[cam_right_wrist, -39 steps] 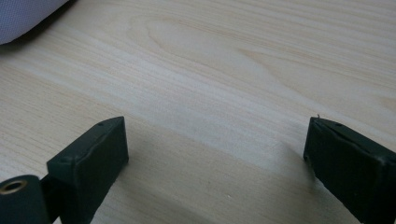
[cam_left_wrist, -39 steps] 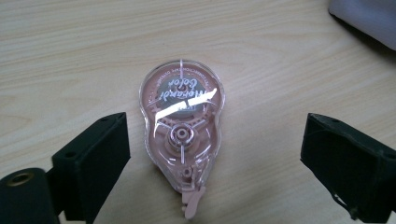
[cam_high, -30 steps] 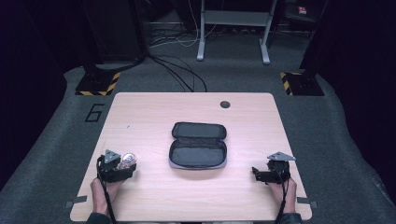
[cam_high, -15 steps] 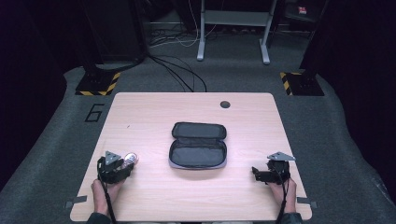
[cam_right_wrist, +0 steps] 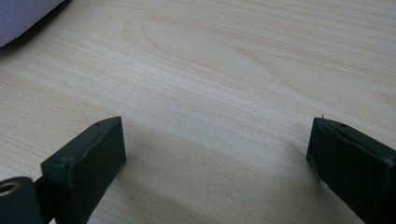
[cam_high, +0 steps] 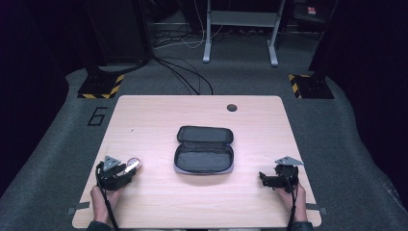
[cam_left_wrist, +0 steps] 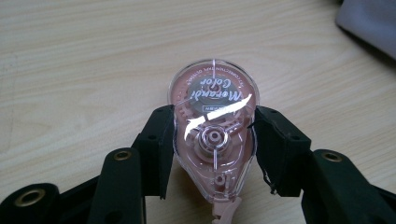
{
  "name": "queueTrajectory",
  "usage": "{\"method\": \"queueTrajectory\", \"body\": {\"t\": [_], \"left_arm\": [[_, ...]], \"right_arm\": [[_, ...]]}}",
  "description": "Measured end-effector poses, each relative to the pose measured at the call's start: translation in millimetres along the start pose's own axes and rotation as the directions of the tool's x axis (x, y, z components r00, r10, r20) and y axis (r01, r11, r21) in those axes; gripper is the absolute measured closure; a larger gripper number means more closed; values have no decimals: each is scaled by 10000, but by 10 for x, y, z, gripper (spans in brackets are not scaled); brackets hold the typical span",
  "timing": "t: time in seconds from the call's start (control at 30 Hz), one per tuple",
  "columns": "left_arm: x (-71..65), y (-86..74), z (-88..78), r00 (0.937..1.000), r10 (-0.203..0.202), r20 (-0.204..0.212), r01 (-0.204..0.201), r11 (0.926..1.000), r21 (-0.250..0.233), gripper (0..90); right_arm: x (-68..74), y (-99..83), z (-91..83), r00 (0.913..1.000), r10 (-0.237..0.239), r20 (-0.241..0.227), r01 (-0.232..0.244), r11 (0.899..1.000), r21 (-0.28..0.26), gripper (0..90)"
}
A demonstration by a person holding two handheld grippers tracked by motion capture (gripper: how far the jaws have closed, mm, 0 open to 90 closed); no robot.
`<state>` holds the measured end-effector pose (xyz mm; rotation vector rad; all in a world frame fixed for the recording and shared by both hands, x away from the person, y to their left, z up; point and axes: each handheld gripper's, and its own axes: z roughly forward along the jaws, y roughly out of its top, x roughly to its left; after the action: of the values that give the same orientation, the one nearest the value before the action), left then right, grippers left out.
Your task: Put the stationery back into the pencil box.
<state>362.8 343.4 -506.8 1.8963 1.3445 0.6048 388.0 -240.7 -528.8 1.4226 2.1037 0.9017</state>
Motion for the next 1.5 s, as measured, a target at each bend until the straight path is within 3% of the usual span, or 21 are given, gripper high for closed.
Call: {"method": "queueTrajectory", "body": {"t": [0.53,0.83,1.03,1.2,1.5], "left_arm": [[-226,433,-223,9944,1040,194,-1029,9935,-488,499],[-359,719,-270,9861,1598,464,-1569,9858,-604,499],[-504,900,-244,9767,2033,693,-1981,9773,-750,499],[-598,1025,-184,9656,2425,942,-2379,9696,-576,499],[-824,1191,40,9495,2838,1335,-2794,9588,-513,499]], "right_arm": [[9,2,10,9999,124,27,-123,9999,-117,36],[8,2,10,9999,118,27,-118,9999,-119,36],[-8,-1,4,10000,-80,-53,80,10000,-6,33],[-8,-1,4,10000,-78,-50,78,10000,-9,33],[-8,-1,4,10000,-81,-50,81,10000,-9,33]]}}
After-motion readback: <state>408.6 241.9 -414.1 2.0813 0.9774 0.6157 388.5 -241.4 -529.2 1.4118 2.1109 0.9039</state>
